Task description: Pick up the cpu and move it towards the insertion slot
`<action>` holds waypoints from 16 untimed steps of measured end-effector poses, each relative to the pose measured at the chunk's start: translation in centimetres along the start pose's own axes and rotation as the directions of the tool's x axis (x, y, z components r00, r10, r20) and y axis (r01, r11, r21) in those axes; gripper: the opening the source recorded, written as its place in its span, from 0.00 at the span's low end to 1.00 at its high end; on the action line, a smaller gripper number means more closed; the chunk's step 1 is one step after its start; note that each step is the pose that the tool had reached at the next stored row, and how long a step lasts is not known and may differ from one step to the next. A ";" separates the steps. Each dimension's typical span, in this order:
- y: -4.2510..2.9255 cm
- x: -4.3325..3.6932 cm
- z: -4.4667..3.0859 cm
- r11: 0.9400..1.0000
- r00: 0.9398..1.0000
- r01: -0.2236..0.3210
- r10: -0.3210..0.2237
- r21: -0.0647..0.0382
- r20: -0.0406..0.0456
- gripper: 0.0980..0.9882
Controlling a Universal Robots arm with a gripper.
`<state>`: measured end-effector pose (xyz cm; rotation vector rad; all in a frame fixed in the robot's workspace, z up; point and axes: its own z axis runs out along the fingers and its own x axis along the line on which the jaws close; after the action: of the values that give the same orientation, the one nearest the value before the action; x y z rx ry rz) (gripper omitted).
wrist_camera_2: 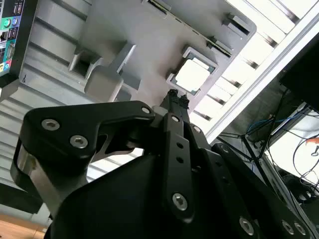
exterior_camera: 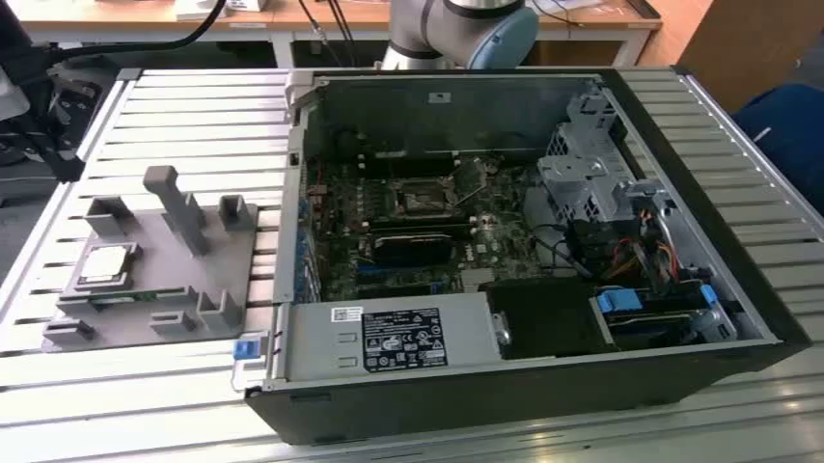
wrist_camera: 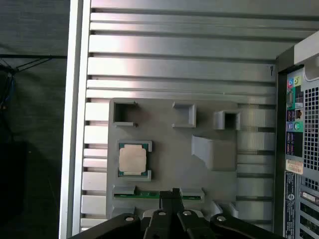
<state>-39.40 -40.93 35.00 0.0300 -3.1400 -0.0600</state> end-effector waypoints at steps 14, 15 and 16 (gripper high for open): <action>0.01 0.82 0.03 1.000 1.000 0.000 0.000 0.000 0.000 0.01; 0.02 1.02 0.05 1.000 1.000 0.000 0.000 0.000 0.000 0.01; 0.03 1.20 0.07 1.000 1.000 0.000 0.000 0.000 0.000 0.01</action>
<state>-40.60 -40.92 34.94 0.0300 -3.1400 -0.0600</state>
